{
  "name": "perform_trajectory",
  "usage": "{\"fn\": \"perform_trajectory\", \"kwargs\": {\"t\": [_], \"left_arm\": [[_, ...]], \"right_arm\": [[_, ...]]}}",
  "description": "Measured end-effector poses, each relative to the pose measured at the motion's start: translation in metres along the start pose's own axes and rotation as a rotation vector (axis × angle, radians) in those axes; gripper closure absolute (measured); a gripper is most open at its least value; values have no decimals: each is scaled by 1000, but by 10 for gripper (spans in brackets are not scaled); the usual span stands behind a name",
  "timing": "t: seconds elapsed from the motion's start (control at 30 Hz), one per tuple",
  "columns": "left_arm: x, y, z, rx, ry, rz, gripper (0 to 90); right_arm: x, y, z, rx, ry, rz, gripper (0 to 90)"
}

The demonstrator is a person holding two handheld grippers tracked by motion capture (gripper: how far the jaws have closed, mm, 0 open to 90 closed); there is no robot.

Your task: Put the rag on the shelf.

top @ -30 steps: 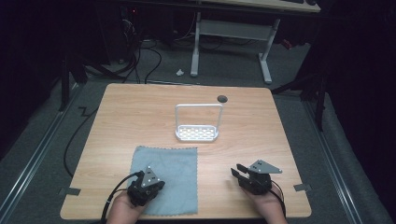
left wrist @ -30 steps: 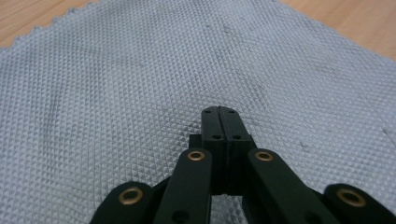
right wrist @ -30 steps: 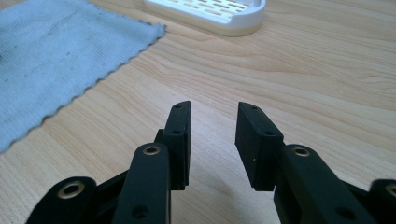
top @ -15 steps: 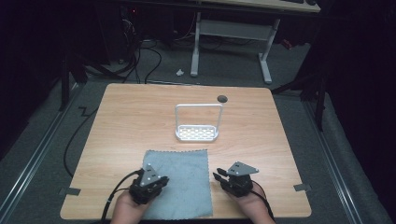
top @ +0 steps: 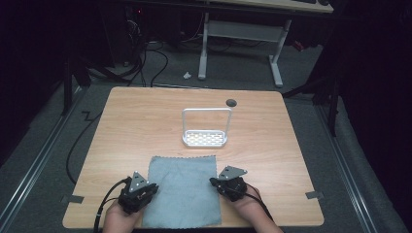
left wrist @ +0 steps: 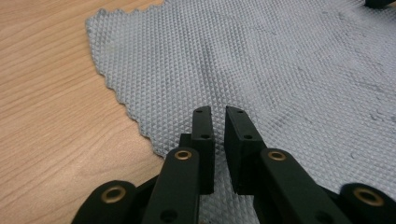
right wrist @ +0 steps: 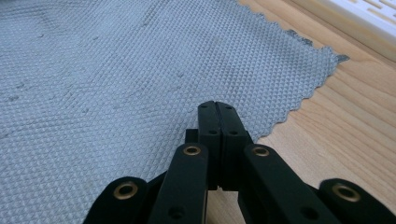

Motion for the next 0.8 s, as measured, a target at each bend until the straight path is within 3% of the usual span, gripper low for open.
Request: {"fn": "perform_trajectory", "kwargs": {"t": [0.2,0.5,0.8], "left_arm": [[6,4,5,4,12,-23,821],[36,21,23,8,80,-125,821],[55,30,34,17,126,-180,822]], "right_arm": [[5,-8,-7,3,12,-6,900],[27,-32,-28,8,64,-62,900],[43,-54,-46,15,116,-104,900]]}}
Point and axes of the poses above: each handheld gripper's, and its own axes: y roughly forward along the jaws, z roughly out of its top, x roughly to its right, the point moved 9 cm from there along y, roughly forward along the jaws, and after that the axes turned 9 degrees about y, right-handed, at the moved point
